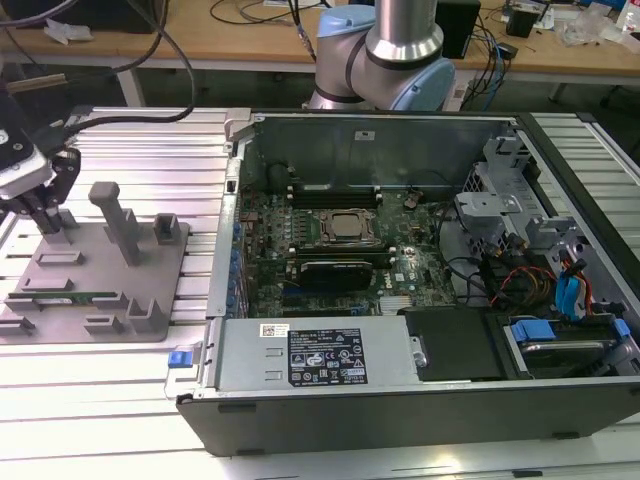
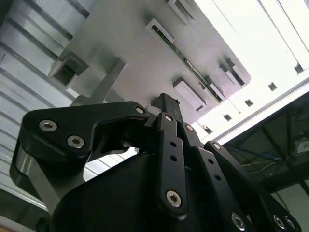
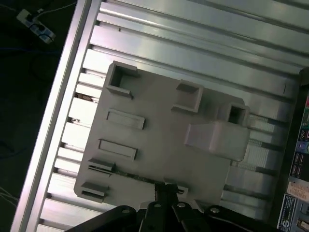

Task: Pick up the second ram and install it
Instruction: 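Pick up the second ram and move it above second insertion slot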

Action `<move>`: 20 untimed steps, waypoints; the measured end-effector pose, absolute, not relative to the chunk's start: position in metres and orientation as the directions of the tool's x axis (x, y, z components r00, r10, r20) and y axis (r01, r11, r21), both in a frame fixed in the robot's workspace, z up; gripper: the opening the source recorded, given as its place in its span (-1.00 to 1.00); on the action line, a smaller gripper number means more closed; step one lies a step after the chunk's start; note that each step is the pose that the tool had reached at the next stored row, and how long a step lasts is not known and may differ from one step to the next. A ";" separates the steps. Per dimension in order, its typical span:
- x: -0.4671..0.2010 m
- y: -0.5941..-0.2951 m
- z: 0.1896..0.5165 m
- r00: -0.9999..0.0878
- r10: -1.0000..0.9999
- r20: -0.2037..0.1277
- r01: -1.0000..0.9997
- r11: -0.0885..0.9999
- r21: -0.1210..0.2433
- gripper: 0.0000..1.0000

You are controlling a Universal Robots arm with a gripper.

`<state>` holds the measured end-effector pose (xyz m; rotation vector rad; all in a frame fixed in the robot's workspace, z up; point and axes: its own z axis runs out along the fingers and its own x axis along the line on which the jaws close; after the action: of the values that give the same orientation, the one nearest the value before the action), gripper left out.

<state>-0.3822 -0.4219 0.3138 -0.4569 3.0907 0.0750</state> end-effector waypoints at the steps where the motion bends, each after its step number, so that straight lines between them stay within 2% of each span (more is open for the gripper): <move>1: -0.382 -0.422 0.314 -0.948 -0.319 -0.023 -0.320 0.946 0.045 -0.84; 10: -0.382 -0.422 0.314 -0.827 -0.562 -0.023 -0.562 0.826 0.045 -0.84; 17: -0.382 -0.422 0.313 -0.683 -0.730 -0.023 -0.730 0.682 0.045 -0.84; 20: -0.382 -0.422 0.313 -0.577 -0.817 -0.023 -0.816 0.576 0.045 -0.84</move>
<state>-0.3822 -0.4219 0.3125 -1.4451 2.7886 0.0796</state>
